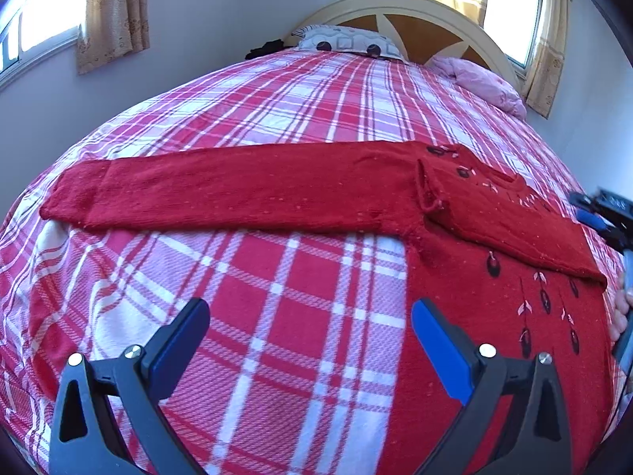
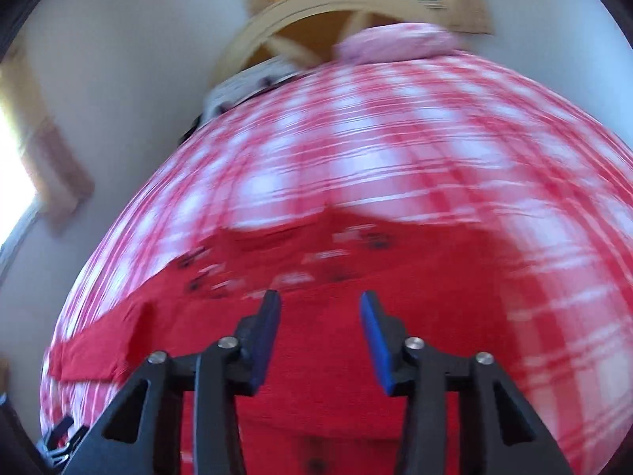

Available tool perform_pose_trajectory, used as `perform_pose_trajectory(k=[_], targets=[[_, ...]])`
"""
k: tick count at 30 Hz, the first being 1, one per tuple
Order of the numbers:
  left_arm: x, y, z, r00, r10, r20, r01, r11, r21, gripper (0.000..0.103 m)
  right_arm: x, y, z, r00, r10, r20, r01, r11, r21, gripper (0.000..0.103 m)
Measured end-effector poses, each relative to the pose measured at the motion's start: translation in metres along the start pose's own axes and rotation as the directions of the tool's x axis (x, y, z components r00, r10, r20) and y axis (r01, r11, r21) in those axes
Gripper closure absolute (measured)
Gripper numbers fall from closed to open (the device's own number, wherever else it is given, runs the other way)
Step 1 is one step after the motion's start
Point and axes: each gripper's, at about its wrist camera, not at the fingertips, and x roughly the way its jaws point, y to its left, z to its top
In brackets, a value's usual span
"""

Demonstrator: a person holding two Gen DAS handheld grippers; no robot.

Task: Fold small clothes
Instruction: 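Lift the sleeve and lay it across the sweater body, open right gripper, then grasp the other sleeve cuff with the left gripper and lift it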

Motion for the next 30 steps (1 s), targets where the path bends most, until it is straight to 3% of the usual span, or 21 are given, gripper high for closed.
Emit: perform_pose_trajectory(k=[2,4,6,7,9,14,18,21,23,26,29,30], targets=[[0.002,-0.007,0.0,1.0,-0.003,-0.005,0.003,1.0,0.009,0.0,-0.003,-0.034,0.004,0.999,-0.033,0.01,0.032,0.998,0.056,0.068],[0.003,-0.016,0.001,1.0,-0.005,-0.011,0.006,1.0,0.018,0.0,0.006,-0.065,-0.001,0.999,-0.04,-0.034,0.043,0.994,0.1,0.068],[0.004,-0.026,0.003,1.0,-0.014,-0.017,0.014,1.0,0.023,0.0,0.019,-0.08,-0.012,0.995,-0.035,-0.091,0.045,0.993,0.109,0.071],[0.004,-0.029,0.003,1.0,-0.017,-0.02,0.018,1.0,0.024,0.0,0.022,-0.084,-0.019,0.997,-0.021,-0.076,0.029,0.994,0.106,0.071],[0.005,-0.036,0.002,1.0,-0.013,-0.023,0.014,0.999,0.033,0.0,0.021,-0.085,-0.02,0.999,-0.017,-0.046,0.022,0.994,0.11,0.071],[0.005,-0.035,0.002,0.999,0.036,-0.02,-0.035,0.998,0.05,0.0,0.016,-0.067,-0.027,0.995,-0.091,-0.032,0.092,0.995,0.035,0.07],[0.003,-0.01,0.006,0.996,0.089,0.009,-0.089,0.996,-0.022,0.0,0.019,-0.07,-0.029,0.995,-0.1,-0.021,0.101,0.995,0.026,0.07],[-0.003,0.031,0.014,0.99,0.137,0.042,-0.13,0.983,-0.13,0.0,0.018,-0.072,-0.031,0.996,-0.088,-0.014,0.088,0.995,0.038,0.07],[-0.004,0.059,0.018,0.983,0.175,0.05,-0.161,0.964,-0.211,0.0,0.017,-0.074,-0.031,0.997,-0.08,-0.012,0.08,0.996,0.046,0.07],[-0.005,0.11,0.024,0.97,0.239,0.05,-0.205,0.908,-0.365,0.0,0.018,-0.073,-0.032,0.997,-0.08,-0.012,0.08,0.996,0.047,0.07],[-0.007,0.168,0.029,0.949,0.312,0.047,-0.243,0.817,-0.523,0.003,0.018,-0.073,-0.032,0.996,-0.089,-0.013,0.089,0.995,0.038,0.07],[-0.008,0.178,0.029,0.948,0.315,0.051,-0.235,0.798,-0.554,0.004,0.019,-0.072,-0.032,0.995,-0.094,-0.013,0.094,0.995,0.034,0.07]])
